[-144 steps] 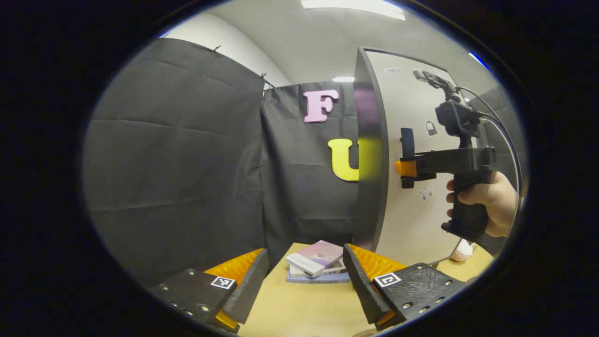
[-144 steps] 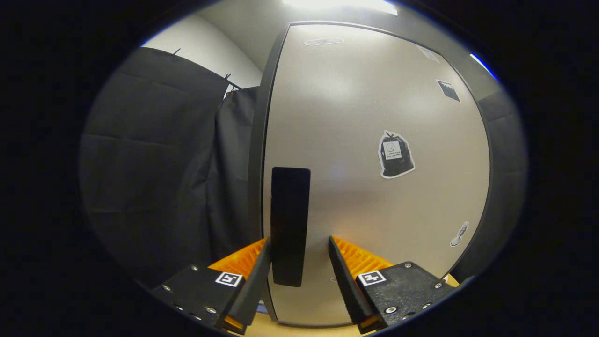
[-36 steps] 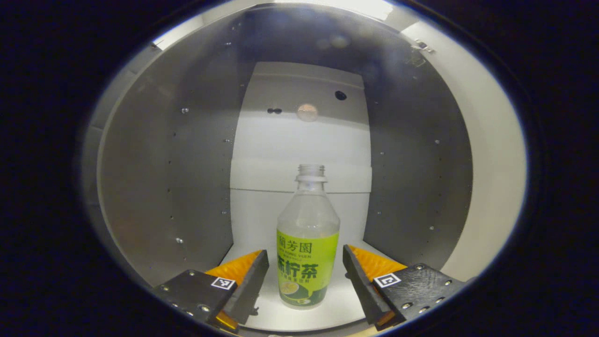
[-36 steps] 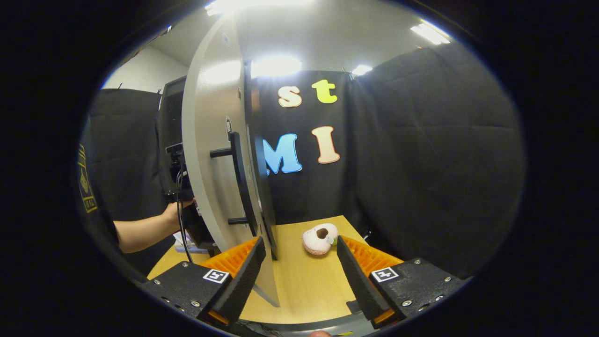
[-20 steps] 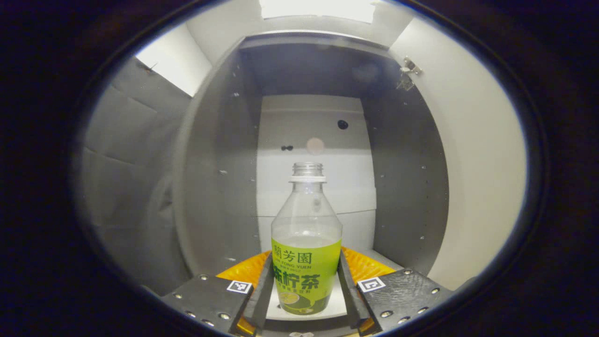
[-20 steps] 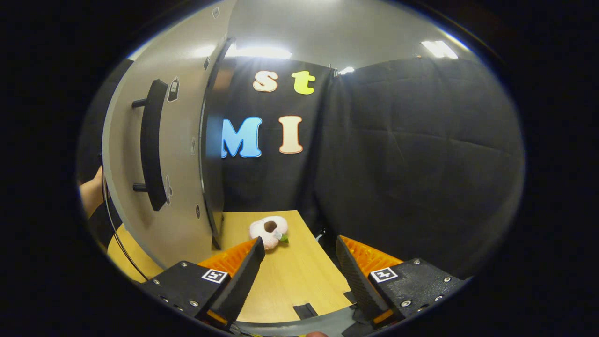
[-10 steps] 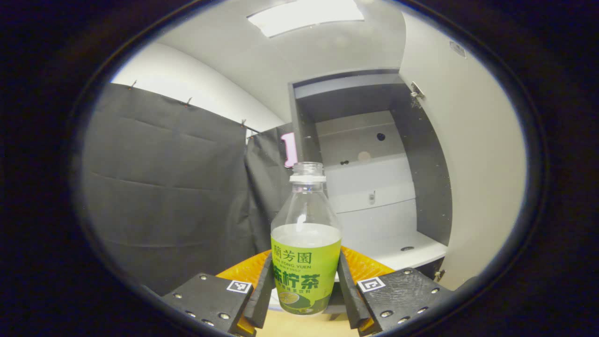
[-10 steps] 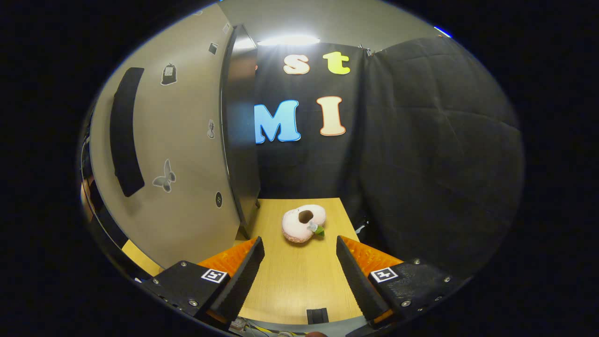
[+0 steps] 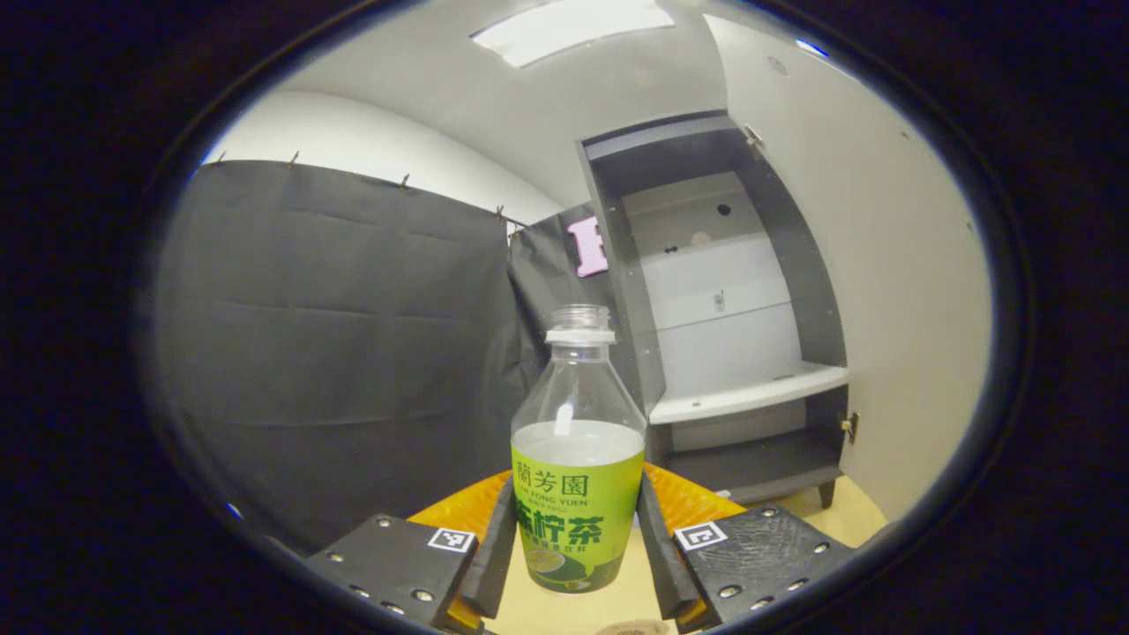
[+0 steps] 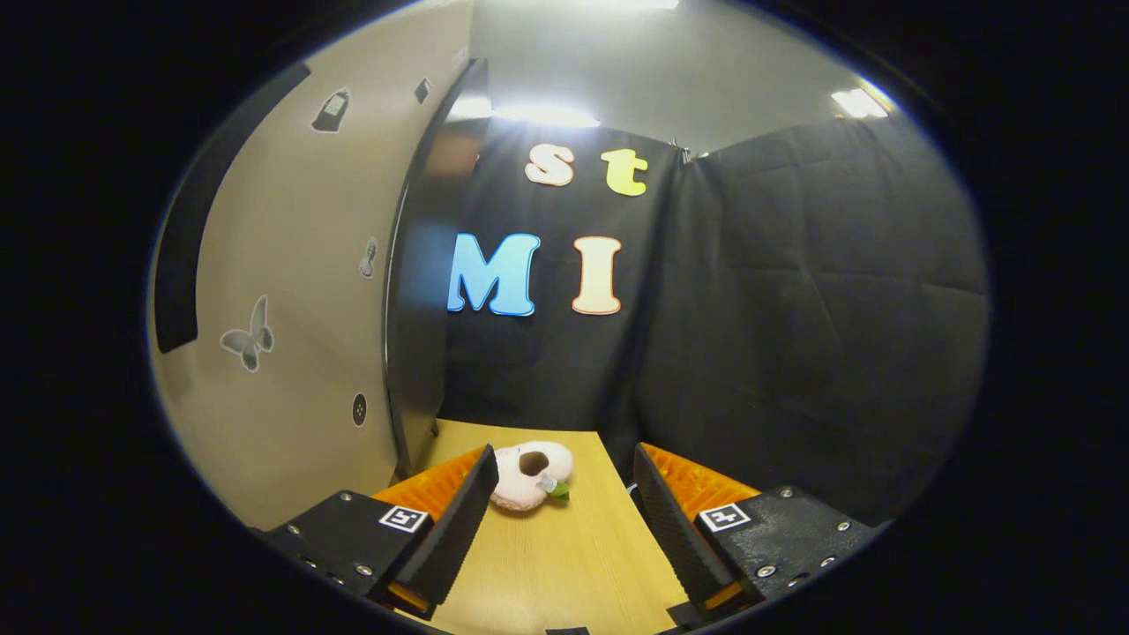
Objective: Open the cabinet door with the right hand, grasp the bottle in the cabinet with the left hand and place it on the coaster, then close the cabinet door with the right hand.
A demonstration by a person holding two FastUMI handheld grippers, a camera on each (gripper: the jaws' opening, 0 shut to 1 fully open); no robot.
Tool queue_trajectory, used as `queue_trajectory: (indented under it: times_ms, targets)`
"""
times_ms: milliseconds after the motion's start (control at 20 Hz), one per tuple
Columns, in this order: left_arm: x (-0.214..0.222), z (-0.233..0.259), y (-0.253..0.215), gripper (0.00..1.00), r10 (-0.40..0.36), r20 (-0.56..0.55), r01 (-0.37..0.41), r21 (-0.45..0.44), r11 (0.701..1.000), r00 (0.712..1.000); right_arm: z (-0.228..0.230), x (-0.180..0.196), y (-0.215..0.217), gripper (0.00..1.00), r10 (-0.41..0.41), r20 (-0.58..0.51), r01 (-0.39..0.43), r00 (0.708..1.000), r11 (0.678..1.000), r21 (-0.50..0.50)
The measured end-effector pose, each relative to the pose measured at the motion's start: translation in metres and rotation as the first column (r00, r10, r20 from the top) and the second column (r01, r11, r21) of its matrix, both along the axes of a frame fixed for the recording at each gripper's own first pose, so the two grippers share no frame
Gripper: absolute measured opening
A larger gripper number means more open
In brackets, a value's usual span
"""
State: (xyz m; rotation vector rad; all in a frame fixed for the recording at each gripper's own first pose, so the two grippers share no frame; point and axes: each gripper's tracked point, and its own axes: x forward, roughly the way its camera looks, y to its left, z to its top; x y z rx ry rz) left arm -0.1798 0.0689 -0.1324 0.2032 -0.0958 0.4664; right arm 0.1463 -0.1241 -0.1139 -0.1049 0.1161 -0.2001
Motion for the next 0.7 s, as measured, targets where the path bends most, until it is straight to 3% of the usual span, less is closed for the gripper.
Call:
queue_trajectory:
  times_ms: [150,200,250,500,700]
  targets:
    - [-0.007,-0.078,-0.014,0.75,0.004,-0.054,-0.003,0.012,1.0,0.999,-0.017,0.002,0.02,0.95,0.058,-0.003,-0.058,0.998,0.998,-0.014]
    - [-0.004,-0.102,-0.019,0.58,0.0,-0.061,0.0,-0.006,1.0,0.998,-0.028,0.005,0.024,0.95,0.074,-0.011,-0.074,0.997,0.997,-0.031]
    - [-0.002,-0.122,-0.021,0.67,-0.004,-0.054,0.002,-0.029,1.0,0.999,-0.037,0.007,0.025,0.95,0.077,-0.022,-0.078,0.997,0.995,-0.055]
    - [0.014,-0.202,-0.01,0.67,0.025,-0.018,-0.027,-0.114,0.993,1.0,-0.078,0.011,0.022,0.96,0.08,-0.085,-0.089,0.993,0.991,-0.096]
    - [0.017,-0.248,-0.002,0.67,0.037,-0.011,-0.038,-0.198,0.979,0.999,-0.099,0.014,0.038,0.96,0.122,-0.158,-0.147,0.98,0.976,-0.158]
